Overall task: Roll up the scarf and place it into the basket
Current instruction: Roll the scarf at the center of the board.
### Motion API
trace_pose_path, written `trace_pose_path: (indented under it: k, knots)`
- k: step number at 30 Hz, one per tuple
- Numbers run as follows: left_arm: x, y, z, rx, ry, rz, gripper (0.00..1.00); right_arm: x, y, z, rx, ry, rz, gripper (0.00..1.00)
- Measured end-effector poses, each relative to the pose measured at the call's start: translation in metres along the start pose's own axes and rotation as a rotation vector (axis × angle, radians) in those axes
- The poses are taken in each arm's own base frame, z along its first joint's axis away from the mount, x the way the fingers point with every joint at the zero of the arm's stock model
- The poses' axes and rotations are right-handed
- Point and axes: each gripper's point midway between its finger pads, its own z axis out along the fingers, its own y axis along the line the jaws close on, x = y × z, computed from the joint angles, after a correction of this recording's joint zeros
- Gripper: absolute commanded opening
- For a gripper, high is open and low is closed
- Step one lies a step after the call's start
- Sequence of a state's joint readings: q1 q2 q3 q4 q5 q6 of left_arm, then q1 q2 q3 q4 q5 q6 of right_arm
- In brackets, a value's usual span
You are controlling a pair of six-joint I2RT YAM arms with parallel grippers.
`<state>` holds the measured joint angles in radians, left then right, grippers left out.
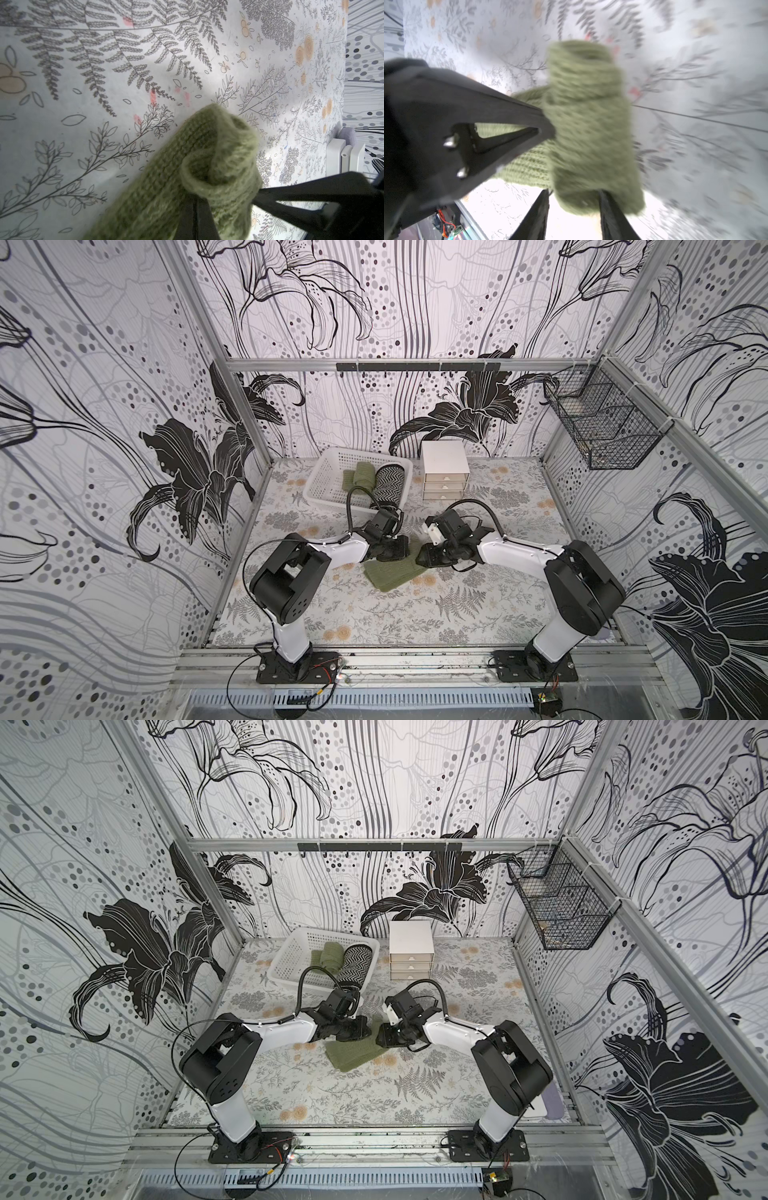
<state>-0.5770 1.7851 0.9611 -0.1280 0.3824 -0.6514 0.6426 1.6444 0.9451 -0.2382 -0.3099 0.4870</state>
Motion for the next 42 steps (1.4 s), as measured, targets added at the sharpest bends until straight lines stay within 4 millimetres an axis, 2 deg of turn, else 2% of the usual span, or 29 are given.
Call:
trace_pose_path:
  k: [4, 9, 14, 21, 24, 26, 28, 30, 32, 35, 39, 41, 42]
  knots:
    - [0.001, 0.001, 0.0, -0.002, 0.001, -0.001, 0.0, -0.007, -0.009, -0.008, 0.027, -0.034, 0.013, 0.47]
    - [0.004, 0.004, 0.002, -0.002, 0.003, -0.002, 0.0, -0.01, -0.02, -0.009, 0.061, -0.034, 0.017, 0.47]
    - [0.009, 0.008, 0.003, -0.008, 0.009, -0.004, 0.0, -0.022, -0.023, 0.008, 0.052, 0.007, -0.005, 0.47]
    - [0.012, 0.013, 0.004, -0.014, 0.011, -0.006, 0.0, -0.006, -0.013, 0.032, -0.059, 0.116, -0.02, 0.48]
    - [0.013, 0.014, 0.005, -0.017, 0.009, -0.006, 0.0, -0.007, -0.003, 0.036, -0.136, 0.126, -0.023, 0.47]
    - [0.013, 0.014, 0.005, -0.016, 0.007, -0.006, 0.0, -0.006, 0.002, 0.039, -0.182, 0.133, -0.022, 0.43]
    - [0.012, 0.014, 0.005, -0.016, 0.007, -0.006, 0.0, -0.003, 0.006, 0.041, -0.22, 0.14, -0.022, 0.29]
    - [0.013, 0.014, 0.005, -0.017, 0.007, -0.006, 0.0, 0.0, 0.007, 0.043, -0.245, 0.148, -0.012, 0.09]
    - [0.013, 0.014, 0.005, -0.018, 0.007, -0.006, 0.0, 0.004, 0.006, 0.044, -0.255, 0.154, 0.004, 0.0]
    - [0.012, 0.014, 0.004, -0.02, 0.005, 0.002, 0.0, 0.009, 0.002, 0.042, -0.254, 0.157, 0.011, 0.0]
    - [0.015, 0.014, -0.001, -0.035, 0.018, 0.021, 0.02, 0.013, -0.002, 0.03, -0.205, 0.151, -0.002, 0.0]
    - [0.015, 0.012, -0.006, -0.038, 0.021, 0.03, 0.11, 0.013, -0.005, 0.021, -0.154, 0.14, -0.014, 0.0]
    - [0.013, 0.01, -0.009, -0.036, 0.018, 0.034, 0.19, 0.013, -0.008, 0.016, -0.121, 0.132, -0.023, 0.0]
